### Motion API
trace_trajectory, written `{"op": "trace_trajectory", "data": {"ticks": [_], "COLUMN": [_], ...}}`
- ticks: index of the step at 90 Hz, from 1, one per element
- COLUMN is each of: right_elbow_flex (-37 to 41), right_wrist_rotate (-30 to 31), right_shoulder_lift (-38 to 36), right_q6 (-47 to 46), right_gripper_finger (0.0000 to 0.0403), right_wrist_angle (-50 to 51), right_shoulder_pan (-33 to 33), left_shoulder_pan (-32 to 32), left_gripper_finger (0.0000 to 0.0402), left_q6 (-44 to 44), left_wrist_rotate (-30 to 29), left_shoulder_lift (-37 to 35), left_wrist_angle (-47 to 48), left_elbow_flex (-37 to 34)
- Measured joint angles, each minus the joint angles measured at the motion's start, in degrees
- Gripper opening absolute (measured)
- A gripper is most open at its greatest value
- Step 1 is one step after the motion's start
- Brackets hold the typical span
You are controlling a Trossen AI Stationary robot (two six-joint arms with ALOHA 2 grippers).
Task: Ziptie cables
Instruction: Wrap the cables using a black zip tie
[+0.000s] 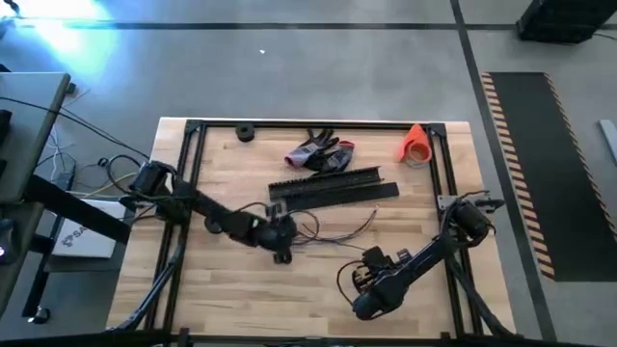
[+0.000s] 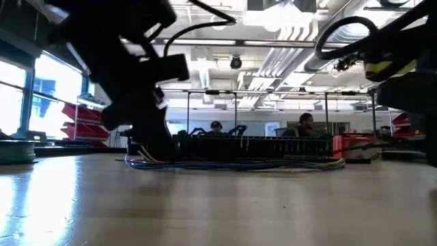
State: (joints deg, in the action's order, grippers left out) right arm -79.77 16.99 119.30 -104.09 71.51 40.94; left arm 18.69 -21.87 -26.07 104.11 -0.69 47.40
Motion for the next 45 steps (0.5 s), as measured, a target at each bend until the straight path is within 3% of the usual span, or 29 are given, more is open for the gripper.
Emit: {"op": "trace_trajectory", "data": {"ticks": [21, 45], "right_elbow_flex": [0.0, 0.0], "right_wrist_rotate": [-0.3, 0.7], "right_shoulder_lift": [0.0, 0.0], "right_q6": [0.1, 7.7], "right_gripper_finger": [0.0000, 0.0000], "right_wrist_angle": [-3.9, -13.1], "right_shoulder_pan": [1.3, 0.5], "left_shoulder_pan": [-1.8, -3.7], "left_gripper_finger": [0.0037, 0.0003], "left_q6": [-3.0, -5.3], "left_wrist_rotate": [-0.1, 5.0], "left_shoulder_lift": [3.9, 4.2], "left_wrist_angle": [-15.1, -16.8], "left_elbow_flex": [-2.7, -2.7]}}
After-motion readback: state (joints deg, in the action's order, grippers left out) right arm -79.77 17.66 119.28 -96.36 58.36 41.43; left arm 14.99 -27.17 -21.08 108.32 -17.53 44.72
